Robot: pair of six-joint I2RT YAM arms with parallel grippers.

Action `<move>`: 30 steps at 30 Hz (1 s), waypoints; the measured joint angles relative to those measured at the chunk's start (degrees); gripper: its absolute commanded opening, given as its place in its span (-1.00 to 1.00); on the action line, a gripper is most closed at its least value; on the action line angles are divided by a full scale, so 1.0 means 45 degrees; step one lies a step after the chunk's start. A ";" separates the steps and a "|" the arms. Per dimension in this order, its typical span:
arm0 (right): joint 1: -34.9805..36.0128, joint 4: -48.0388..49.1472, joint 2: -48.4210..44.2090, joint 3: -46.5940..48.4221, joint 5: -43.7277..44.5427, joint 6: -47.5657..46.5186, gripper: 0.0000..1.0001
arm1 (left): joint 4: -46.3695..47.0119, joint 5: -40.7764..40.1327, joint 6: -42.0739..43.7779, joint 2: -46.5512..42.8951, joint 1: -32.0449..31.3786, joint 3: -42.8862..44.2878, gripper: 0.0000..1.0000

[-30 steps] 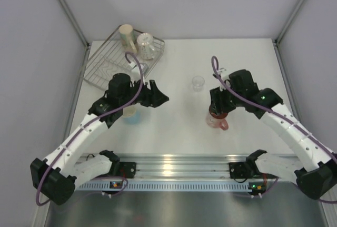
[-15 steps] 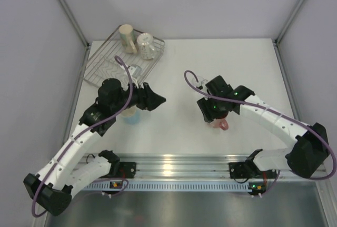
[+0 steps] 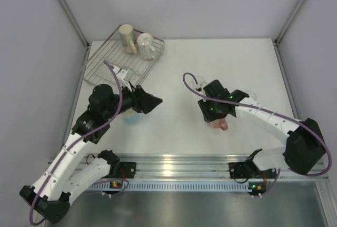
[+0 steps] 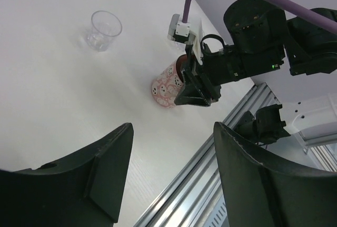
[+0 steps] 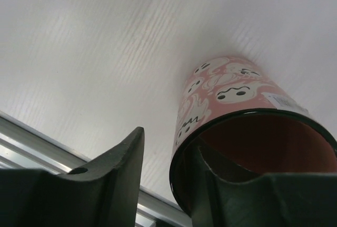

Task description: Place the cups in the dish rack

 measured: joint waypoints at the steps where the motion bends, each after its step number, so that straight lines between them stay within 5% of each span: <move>1: 0.0000 0.0097 0.0053 -0.0034 0.0044 0.0053 -0.44 | -0.0015 -0.0024 -0.0029 -0.0073 0.0000 0.0000 0.36; 6: 0.0005 0.0214 0.0117 -0.0039 0.0369 0.0325 -1.00 | -0.0209 -0.0053 -0.0092 -0.0287 0.0000 0.0000 0.36; 13: 0.0005 -0.0199 -0.0321 0.0714 0.0894 0.0792 -1.00 | -0.0243 -0.0141 -0.0228 -0.0214 0.0000 0.0029 0.36; 19: 0.0005 0.0447 -0.2657 0.1413 0.1010 0.1617 -1.00 | -0.0175 0.0151 -0.0520 0.0816 0.0000 0.0612 0.38; 25: 0.0000 0.3196 -0.4911 0.1511 0.1506 0.3041 -1.00 | 0.0593 0.1156 -0.1137 0.2501 0.0000 0.1695 0.47; 30: 0.0000 0.6373 -0.5357 0.1438 0.1511 0.4148 -1.00 | 0.3288 0.2671 -0.2671 0.3774 0.0000 0.1855 0.54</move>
